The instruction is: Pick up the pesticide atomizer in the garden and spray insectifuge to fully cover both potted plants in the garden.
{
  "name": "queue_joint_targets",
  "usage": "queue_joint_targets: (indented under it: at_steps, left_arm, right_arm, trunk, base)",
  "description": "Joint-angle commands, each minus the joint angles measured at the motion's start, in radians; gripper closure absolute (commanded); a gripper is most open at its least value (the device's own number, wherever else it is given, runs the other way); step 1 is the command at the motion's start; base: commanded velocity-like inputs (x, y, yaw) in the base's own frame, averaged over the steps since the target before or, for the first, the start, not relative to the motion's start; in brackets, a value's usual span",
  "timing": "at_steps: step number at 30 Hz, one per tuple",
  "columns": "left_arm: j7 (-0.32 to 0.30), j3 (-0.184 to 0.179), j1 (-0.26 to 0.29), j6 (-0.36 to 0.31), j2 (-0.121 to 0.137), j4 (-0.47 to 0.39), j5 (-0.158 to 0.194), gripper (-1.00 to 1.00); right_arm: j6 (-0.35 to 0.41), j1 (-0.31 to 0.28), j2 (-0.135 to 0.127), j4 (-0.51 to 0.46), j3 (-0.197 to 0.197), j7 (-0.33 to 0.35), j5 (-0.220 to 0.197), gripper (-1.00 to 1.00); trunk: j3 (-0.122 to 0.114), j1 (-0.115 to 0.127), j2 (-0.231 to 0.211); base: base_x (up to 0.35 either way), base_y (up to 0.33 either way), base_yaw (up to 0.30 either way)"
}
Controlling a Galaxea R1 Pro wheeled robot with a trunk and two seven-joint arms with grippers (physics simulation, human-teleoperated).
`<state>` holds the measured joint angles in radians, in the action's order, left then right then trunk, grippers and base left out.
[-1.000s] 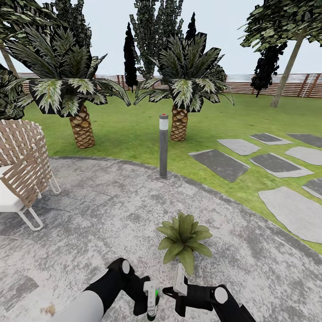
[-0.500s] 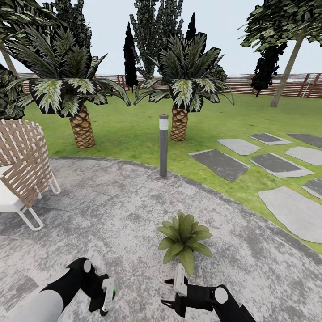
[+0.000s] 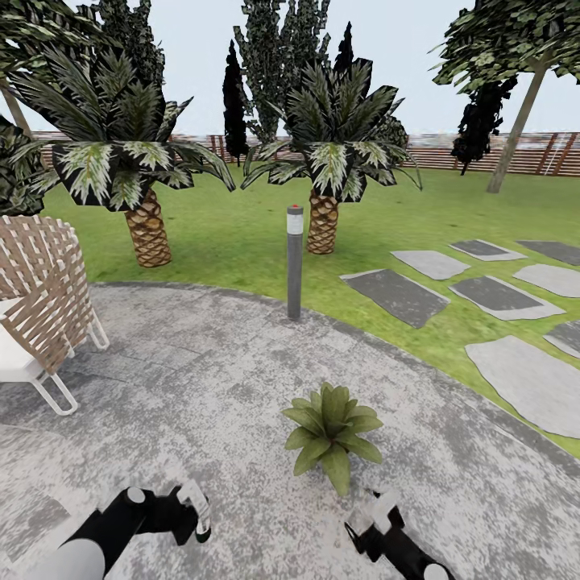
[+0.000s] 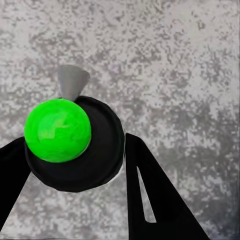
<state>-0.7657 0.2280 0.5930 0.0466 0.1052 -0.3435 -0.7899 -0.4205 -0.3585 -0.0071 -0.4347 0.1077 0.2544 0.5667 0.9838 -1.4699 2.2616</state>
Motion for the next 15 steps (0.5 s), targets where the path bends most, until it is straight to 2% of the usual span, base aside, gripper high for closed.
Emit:
queue_joint_targets:
  at_steps: [1,2,3,4,5,8,9,11,12,15]
  left_arm:
    - [0.024,0.011,0.001,-0.011,-0.003,0.010,0.004,1.00]
    - [0.030,0.012,0.001,-0.018,-0.003,0.013,0.007,1.00]
    - [0.045,0.014,0.001,-0.051,-0.004,0.017,0.014,1.00]
    - [0.048,0.016,0.002,-0.074,-0.004,0.018,0.016,1.00]
    - [0.051,0.017,0.002,-0.112,-0.004,0.017,0.017,1.00]
    - [0.053,0.018,0.002,-0.189,-0.004,0.010,0.018,1.00]
    - [0.051,0.017,0.006,-0.225,-0.005,0.007,0.018,1.00]
    - [0.048,0.016,0.011,-0.262,-0.007,0.004,0.017,1.00]
    - [0.048,0.008,0.015,-0.301,-0.007,0.002,0.014,1.00]
    - [0.047,0.003,0.016,-0.319,-0.006,0.003,0.014,1.00]
  right_arm:
    - [-0.004,-0.001,-0.012,0.024,0.063,-0.008,0.006,-1.00]
    - [-0.005,-0.001,-0.017,0.029,0.080,-0.012,0.006,-1.00]
    - [-0.006,0.000,-0.034,0.041,0.152,-0.024,0.006,-1.00]
    - [-0.008,0.000,-0.042,0.044,0.193,-0.026,0.006,-1.00]
    - [-0.015,0.000,-0.052,0.047,0.262,-0.029,0.006,-1.00]
    - [-0.043,0.002,-0.063,0.051,0.410,-0.030,0.006,-1.00]
    - [-0.054,0.006,-0.065,0.052,0.476,-0.030,0.006,-1.00]
    - [-0.061,0.016,-0.066,0.054,0.538,-0.030,0.007,-1.00]
    - [-0.072,0.049,-0.067,0.064,0.589,-0.030,0.006,-1.00]
    - [-0.096,0.065,-0.067,0.068,0.605,-0.031,0.007,-1.00]
  trunk:
    - [0.001,0.000,0.000]
    - [0.001,0.000,0.000]
    - [0.001,0.000,0.000]
    - [0.001,0.000,0.000]
    - [0.001,0.000,0.000]
    - [0.001,0.000,0.000]
    - [0.001,0.000,0.000]
    - [0.001,0.000,0.000]
    - [0.001,0.000,0.000]
    - [0.001,0.000,0.000]
  base:
    - [0.000,0.000,0.000]
    - [0.000,0.000,0.000]
    - [0.000,0.000,0.000]
    - [0.000,0.000,0.000]
    - [0.000,0.000,0.000]
    - [0.000,0.000,0.000]
    - [0.000,0.000,0.000]
    - [0.000,0.000,0.000]
    - [0.000,0.000,0.000]
    - [0.000,0.000,0.000]
